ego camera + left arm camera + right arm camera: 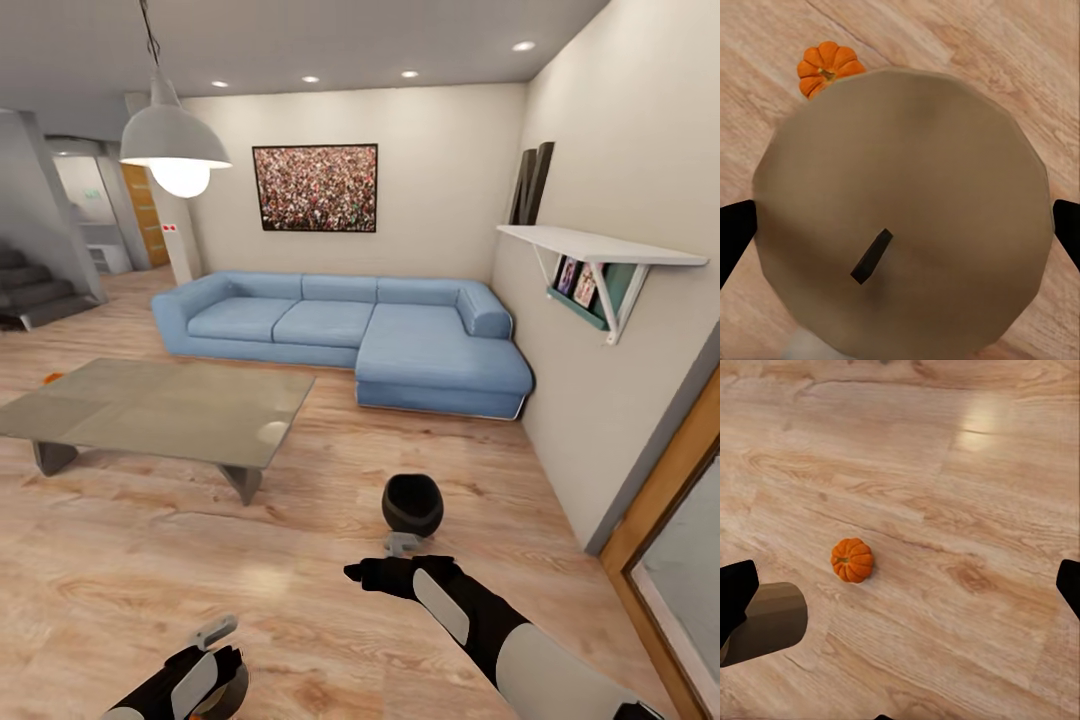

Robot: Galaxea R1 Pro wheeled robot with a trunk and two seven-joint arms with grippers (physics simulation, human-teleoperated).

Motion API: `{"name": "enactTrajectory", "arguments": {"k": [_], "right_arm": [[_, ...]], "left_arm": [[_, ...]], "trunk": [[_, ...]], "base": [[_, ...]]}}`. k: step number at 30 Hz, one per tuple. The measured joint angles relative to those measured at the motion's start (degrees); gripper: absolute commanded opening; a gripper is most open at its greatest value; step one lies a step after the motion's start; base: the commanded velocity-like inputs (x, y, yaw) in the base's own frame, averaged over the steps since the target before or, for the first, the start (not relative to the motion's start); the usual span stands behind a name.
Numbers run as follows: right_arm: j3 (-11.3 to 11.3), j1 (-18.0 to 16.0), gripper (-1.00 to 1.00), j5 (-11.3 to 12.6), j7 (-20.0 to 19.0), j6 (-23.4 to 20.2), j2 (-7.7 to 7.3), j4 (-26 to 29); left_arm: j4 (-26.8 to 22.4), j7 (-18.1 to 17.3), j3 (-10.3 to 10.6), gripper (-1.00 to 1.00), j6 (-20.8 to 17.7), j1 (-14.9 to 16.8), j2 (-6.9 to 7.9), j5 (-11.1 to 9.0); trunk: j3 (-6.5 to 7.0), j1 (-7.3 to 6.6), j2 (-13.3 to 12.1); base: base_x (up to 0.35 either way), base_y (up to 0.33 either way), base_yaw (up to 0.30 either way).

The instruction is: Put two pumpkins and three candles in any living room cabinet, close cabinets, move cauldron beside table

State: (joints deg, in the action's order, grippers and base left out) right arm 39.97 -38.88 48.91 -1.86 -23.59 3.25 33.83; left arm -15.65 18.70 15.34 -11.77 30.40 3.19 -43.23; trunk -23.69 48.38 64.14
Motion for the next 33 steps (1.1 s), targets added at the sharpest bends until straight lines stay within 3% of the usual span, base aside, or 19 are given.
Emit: {"name": "enactTrajectory", "arguments": {"k": [17,24,33], "right_arm": [[0.0,0.0,1.00,-0.1,0.4,0.0,0.29,0.1],[-0.3,0.0,1.00,-0.5,8.6,-0.1,0.45,0.0],[-0.3,0.0,1.00,-0.2,9.8,-0.1,0.39,-0.3]], "left_arm": [[0.0,-0.1,-0.1,-1.00,0.0,0.0,0.01,0.0],[0.0,-0.1,-0.1,-1.00,0.0,0.0,0.02,0.0],[0.0,-0.1,-0.1,-1.00,0.0,0.0,0.01,0.0]], "trunk": [[0.62,0.00,0.0],[0.84,0.00,0.0],[1.04,0.00,0.0]], "base": [[0.000,0.000,0.283],[0.000,0.000,0.283],[0.000,0.000,0.283]]}}
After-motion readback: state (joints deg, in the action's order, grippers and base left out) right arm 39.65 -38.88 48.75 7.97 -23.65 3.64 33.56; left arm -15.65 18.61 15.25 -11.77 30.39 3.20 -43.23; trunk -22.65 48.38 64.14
